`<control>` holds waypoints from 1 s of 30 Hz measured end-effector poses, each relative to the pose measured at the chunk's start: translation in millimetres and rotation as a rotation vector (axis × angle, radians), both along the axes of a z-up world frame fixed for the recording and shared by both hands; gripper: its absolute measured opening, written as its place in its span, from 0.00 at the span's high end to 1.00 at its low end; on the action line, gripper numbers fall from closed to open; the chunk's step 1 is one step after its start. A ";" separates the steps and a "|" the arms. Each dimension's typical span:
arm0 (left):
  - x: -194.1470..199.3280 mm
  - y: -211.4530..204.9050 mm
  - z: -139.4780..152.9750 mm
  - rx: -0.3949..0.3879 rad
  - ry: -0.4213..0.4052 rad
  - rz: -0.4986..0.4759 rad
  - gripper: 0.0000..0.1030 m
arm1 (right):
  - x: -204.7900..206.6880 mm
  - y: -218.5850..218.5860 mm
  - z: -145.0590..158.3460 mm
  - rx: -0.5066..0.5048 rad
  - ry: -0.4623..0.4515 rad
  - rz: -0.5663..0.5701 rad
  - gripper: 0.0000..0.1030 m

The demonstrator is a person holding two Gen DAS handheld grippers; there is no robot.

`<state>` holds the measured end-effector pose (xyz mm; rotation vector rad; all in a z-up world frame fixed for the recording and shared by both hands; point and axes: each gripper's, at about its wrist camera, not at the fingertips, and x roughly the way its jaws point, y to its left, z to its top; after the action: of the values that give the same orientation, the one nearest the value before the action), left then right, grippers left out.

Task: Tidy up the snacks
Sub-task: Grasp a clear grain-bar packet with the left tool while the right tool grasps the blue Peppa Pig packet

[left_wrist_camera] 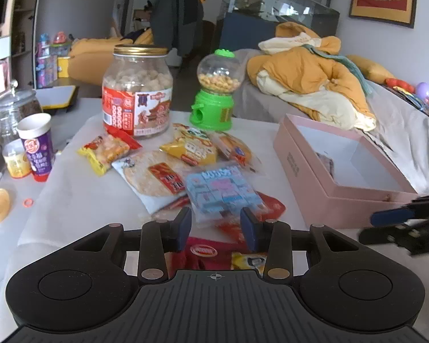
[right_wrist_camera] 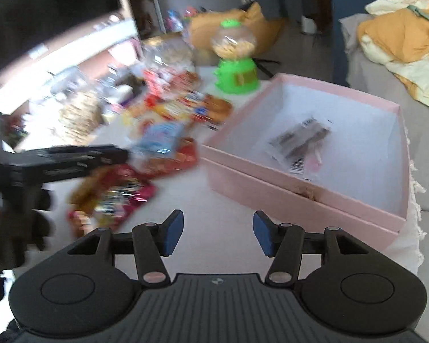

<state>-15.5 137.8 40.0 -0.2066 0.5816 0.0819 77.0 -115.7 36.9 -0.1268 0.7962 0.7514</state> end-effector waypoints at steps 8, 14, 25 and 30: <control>9.9 19.8 9.0 -0.087 -0.006 0.051 0.59 | 53.2 19.8 -19.6 0.027 0.067 -0.085 0.46; -16.8 -8.1 7.8 -0.038 0.005 -0.101 0.59 | 73.7 49.4 -22.3 -0.001 0.041 -0.136 0.38; -48.3 -35.9 -10.4 0.088 0.061 -0.146 0.59 | 60.3 168.7 -3.3 -0.002 0.037 0.074 0.15; -59.6 -3.7 5.8 0.032 -0.022 -0.043 0.58 | 45.9 190.3 -14.0 -0.132 -0.039 0.095 0.41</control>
<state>-75.1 134.1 45.8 -0.1633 0.5619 0.0468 122.9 74.6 22.9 -0.2987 0.8063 0.7834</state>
